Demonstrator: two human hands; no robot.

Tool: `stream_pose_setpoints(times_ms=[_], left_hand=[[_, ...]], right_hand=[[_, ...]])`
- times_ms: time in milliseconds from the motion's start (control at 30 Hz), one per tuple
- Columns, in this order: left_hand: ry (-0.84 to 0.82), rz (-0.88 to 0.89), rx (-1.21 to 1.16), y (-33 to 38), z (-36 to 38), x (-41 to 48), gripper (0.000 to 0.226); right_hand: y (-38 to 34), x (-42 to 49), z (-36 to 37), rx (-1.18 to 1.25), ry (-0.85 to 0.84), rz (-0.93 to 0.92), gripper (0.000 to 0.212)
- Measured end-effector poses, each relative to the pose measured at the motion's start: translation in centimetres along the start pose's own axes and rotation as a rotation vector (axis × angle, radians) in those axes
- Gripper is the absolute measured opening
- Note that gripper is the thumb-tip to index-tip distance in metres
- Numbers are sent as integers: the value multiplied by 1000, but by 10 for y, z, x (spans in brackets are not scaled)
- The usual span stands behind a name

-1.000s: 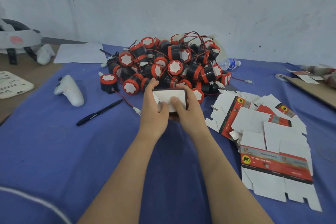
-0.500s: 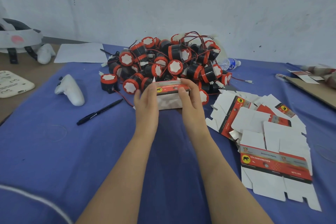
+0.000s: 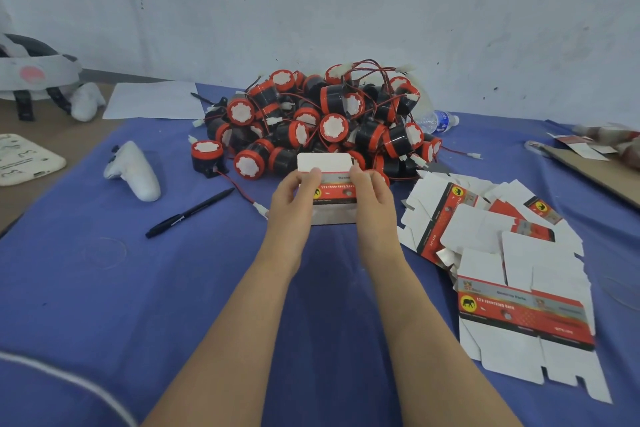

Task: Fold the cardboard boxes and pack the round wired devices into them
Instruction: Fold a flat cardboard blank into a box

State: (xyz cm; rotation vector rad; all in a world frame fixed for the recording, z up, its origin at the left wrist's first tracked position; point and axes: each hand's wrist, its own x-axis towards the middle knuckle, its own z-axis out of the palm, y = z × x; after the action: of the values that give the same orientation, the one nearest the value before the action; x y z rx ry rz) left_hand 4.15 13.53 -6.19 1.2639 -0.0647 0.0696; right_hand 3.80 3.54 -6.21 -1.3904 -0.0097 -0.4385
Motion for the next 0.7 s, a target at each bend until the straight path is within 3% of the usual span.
stream_pose_setpoints(times_ms=[67,200,333,467,567,700], left_hand=[[32,-5,-5,-2,-1,1,13],[21,-216,-162,-3,-4,5,41],[33,-271,-463,-1,-11,8,35],[60,-278,-543,0,-14,10,53],[103,-256,-557,-1,-15,12,53],[144,-129,-439,-2,-15,18,53]], right_hand=[[1,-1,2,-46,41,-38,18],[5,-2,7,-257,87,-201,9],[6,-4,11,-378,10,-273,4],[10,-4,15,-386,-168,-255,4],[8,-5,15,-223,-155,-153,19],[-1,6,5,76,72,20,18]])
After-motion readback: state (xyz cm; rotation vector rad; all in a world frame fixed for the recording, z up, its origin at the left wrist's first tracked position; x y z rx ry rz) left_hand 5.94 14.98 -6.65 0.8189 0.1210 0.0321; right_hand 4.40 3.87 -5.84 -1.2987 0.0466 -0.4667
